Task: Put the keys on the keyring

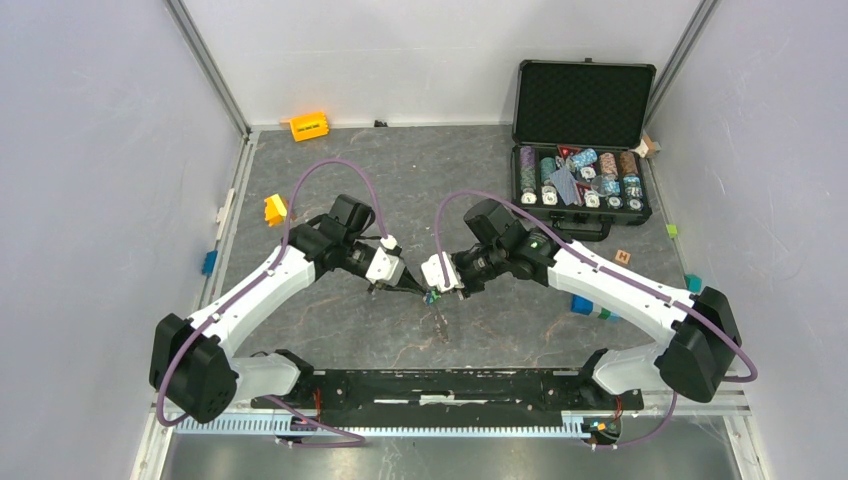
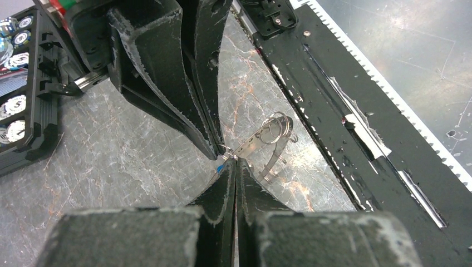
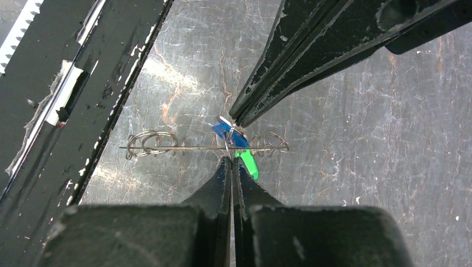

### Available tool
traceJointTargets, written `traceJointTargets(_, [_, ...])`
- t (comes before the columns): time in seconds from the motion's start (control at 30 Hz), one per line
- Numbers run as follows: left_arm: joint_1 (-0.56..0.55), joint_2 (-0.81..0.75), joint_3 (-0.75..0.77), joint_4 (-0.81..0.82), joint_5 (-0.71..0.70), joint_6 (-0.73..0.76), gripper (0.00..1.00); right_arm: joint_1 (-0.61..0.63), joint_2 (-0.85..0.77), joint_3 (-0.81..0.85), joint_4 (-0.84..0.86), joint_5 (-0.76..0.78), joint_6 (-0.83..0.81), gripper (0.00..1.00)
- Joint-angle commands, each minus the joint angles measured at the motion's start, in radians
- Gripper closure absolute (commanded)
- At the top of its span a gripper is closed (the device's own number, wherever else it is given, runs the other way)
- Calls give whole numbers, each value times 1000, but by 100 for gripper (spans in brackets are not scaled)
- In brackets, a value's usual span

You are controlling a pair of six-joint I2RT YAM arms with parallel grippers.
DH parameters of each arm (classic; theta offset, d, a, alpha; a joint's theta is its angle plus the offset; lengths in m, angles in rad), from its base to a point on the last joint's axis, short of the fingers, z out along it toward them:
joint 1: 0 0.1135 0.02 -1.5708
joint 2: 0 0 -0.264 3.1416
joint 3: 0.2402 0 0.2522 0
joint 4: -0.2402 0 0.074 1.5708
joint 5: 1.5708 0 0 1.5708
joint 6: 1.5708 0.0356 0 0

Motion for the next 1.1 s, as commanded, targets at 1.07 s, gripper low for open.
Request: traceJointTargets(1.07, [-39, -13, 10, -54, -39, 123, 98, -1, -14, 55, 40, -12, 37, 100])
